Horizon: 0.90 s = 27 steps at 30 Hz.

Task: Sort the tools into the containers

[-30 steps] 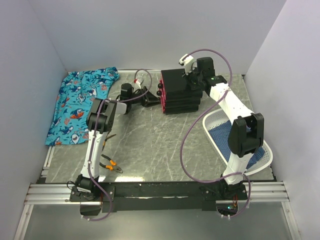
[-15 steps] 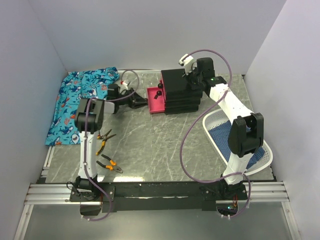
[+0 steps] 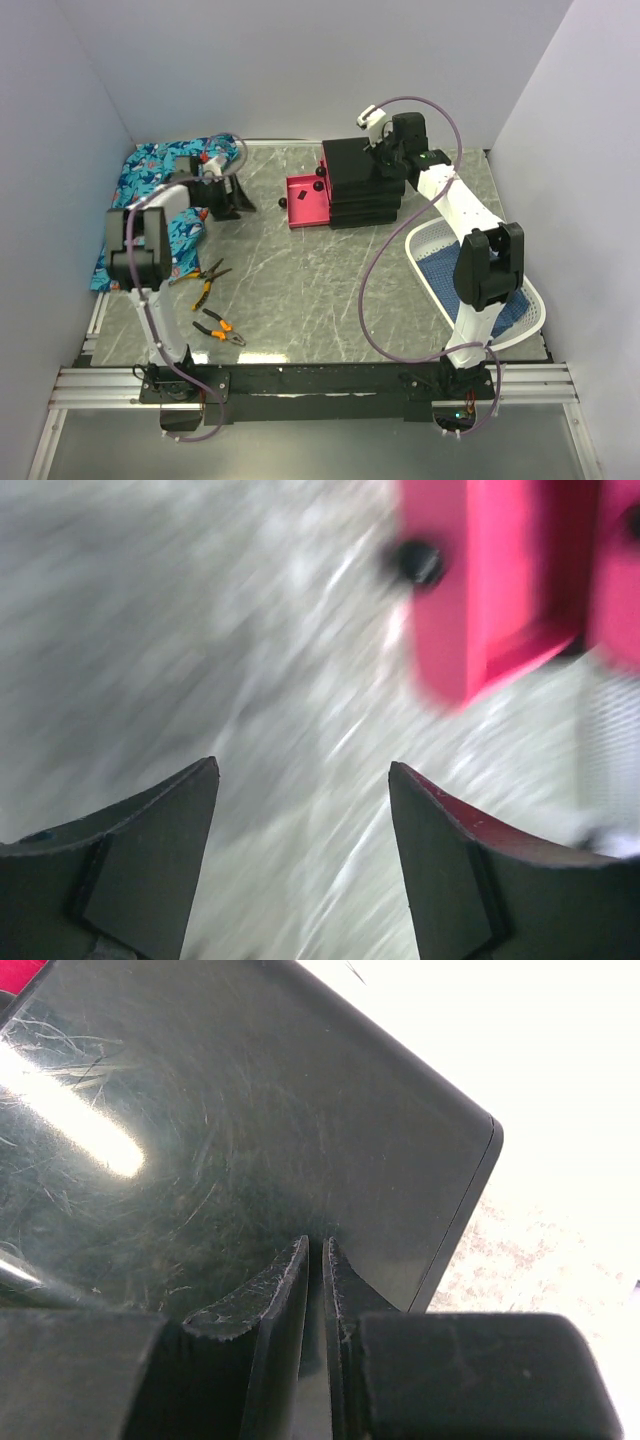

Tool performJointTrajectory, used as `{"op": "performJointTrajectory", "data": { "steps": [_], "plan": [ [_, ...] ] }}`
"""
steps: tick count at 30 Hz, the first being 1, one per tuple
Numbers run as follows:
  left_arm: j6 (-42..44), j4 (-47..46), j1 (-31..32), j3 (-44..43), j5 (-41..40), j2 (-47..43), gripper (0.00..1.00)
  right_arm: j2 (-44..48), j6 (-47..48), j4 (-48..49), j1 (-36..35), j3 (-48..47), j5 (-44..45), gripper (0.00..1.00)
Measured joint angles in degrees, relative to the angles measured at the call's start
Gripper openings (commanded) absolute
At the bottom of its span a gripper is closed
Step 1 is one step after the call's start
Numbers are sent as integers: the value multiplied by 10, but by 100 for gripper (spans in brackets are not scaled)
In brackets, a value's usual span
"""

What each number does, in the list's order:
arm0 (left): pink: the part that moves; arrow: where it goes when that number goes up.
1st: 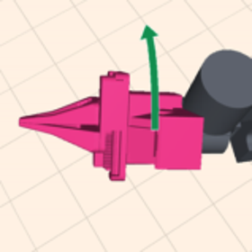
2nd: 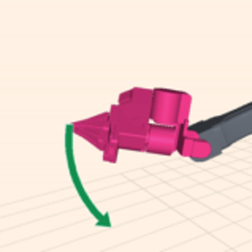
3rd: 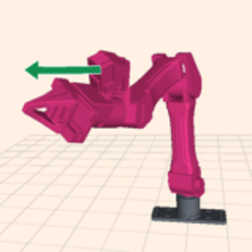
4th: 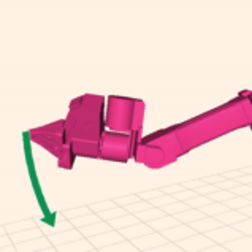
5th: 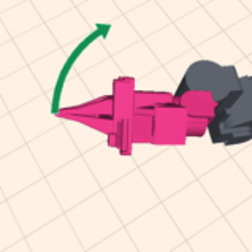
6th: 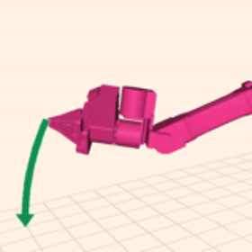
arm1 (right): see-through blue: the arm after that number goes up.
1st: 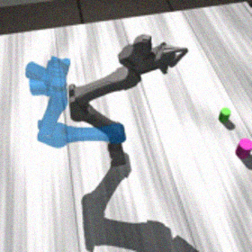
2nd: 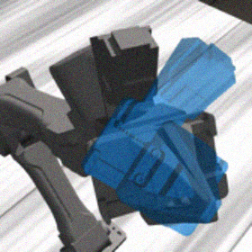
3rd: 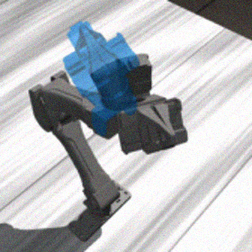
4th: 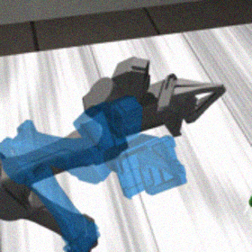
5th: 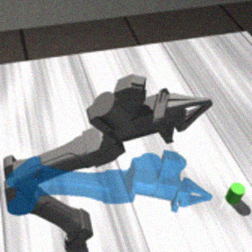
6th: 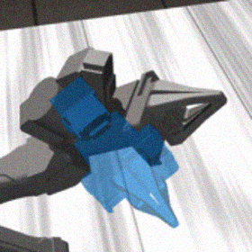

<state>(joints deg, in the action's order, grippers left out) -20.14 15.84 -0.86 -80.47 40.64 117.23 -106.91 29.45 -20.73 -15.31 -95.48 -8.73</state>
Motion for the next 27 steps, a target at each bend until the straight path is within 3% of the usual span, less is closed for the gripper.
{"op": "performJointTrajectory", "data": {
  "steps": [4,7,11,18,27],
  "plan": [
    [206,151,-32,14,-76,-96,63,1,0,0,1,1,-4,20],
    [348,244,-41,45,-128,-179,61,9,0,1,2,11,-6,20],
    [450,306,-42,129,-182,-272,65,19,0,-6,2,19,-8,20],
    [446,324,-42,296,-262,-373,65,20,-1,-10,2,18,-8,20],
    [418,255,-39,333,-305,-342,35,20,-2,-12,2,17,-8,20]
  ]
}}
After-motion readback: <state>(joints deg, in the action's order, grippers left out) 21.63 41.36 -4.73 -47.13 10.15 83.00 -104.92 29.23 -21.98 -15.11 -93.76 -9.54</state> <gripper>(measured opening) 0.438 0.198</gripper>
